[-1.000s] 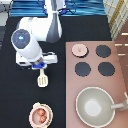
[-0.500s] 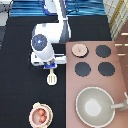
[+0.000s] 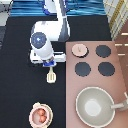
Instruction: Take the lid off the pot, put the pot on the plate, and use the tool to push the pot to the front of the table.
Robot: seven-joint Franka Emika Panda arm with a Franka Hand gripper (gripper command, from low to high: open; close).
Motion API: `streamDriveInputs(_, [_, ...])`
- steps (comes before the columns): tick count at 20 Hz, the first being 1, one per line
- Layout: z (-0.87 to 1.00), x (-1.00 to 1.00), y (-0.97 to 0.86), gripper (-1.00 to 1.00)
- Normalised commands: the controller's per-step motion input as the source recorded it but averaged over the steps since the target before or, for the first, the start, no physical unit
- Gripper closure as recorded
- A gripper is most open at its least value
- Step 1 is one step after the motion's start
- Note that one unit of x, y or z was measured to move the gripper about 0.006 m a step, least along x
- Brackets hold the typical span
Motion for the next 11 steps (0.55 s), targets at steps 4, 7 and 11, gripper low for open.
streamDriveInputs(4, [1.0,-0.14,0.1,-1.0])
streamDriveInputs(7, [1.0,0.0,-0.05,-1.0])
streamDriveInputs(11, [0.84,0.08,-0.21,-1.0])
